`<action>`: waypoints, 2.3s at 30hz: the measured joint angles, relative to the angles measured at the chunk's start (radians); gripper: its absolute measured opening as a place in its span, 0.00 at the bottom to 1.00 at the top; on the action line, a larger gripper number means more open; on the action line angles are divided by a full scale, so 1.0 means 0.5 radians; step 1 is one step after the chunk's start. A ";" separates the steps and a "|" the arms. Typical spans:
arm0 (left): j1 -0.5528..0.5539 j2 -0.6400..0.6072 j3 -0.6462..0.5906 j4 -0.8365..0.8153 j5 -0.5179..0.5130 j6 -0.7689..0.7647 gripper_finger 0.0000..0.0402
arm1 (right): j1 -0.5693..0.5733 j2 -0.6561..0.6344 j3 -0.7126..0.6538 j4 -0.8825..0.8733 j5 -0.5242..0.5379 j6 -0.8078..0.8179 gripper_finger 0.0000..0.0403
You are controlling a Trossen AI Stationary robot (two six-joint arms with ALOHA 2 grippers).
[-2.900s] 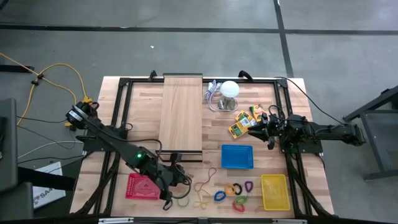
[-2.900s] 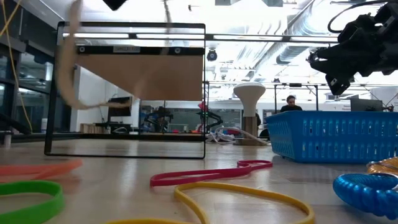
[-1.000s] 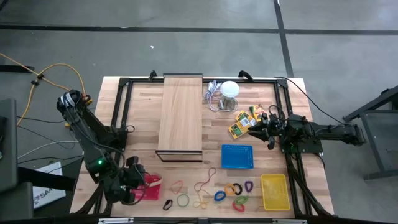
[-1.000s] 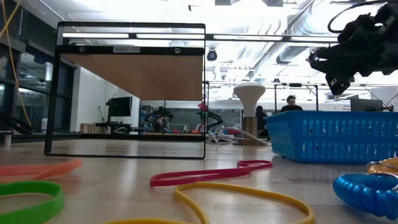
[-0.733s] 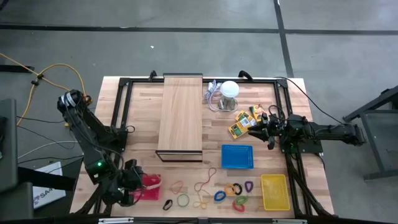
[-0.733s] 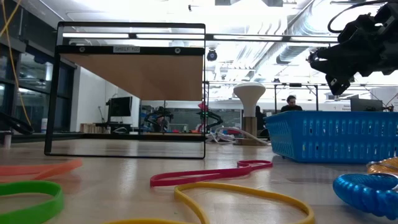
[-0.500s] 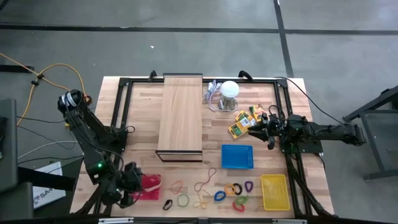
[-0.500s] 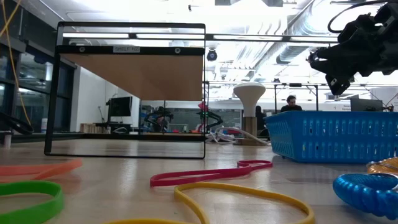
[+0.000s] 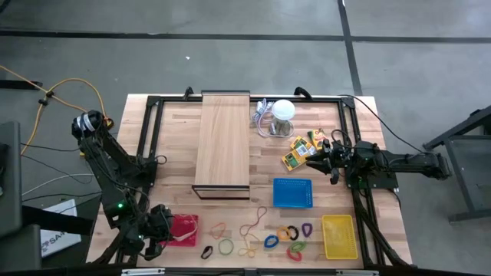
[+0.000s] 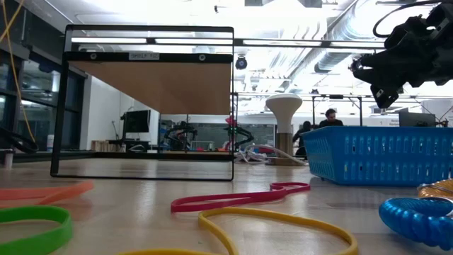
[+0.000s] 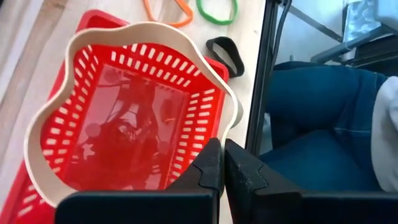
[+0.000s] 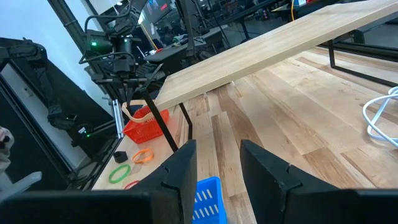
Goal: Pick & Place Office Desk Supplies
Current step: Put the light brown rubber band into the red bin, then put the black rubber band into the red bin
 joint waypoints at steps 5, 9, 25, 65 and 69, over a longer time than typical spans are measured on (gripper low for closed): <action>-0.031 0.000 0.000 0.001 0.001 -0.049 0.00 | 0.000 0.000 0.000 0.000 0.000 0.000 0.28; -0.048 0.000 0.000 -0.001 0.000 -0.053 0.00 | 0.000 0.000 0.000 0.000 0.000 0.000 0.28; -0.060 0.125 -0.003 -0.037 -0.002 0.015 0.14 | 0.000 0.000 0.000 0.000 0.000 0.000 0.28; 0.496 0.125 -0.004 0.220 0.284 0.920 0.27 | 0.000 0.000 0.000 0.000 0.000 0.000 0.28; 0.696 0.125 -0.004 0.348 0.495 1.185 0.28 | 0.000 0.000 0.000 0.000 0.000 0.000 0.28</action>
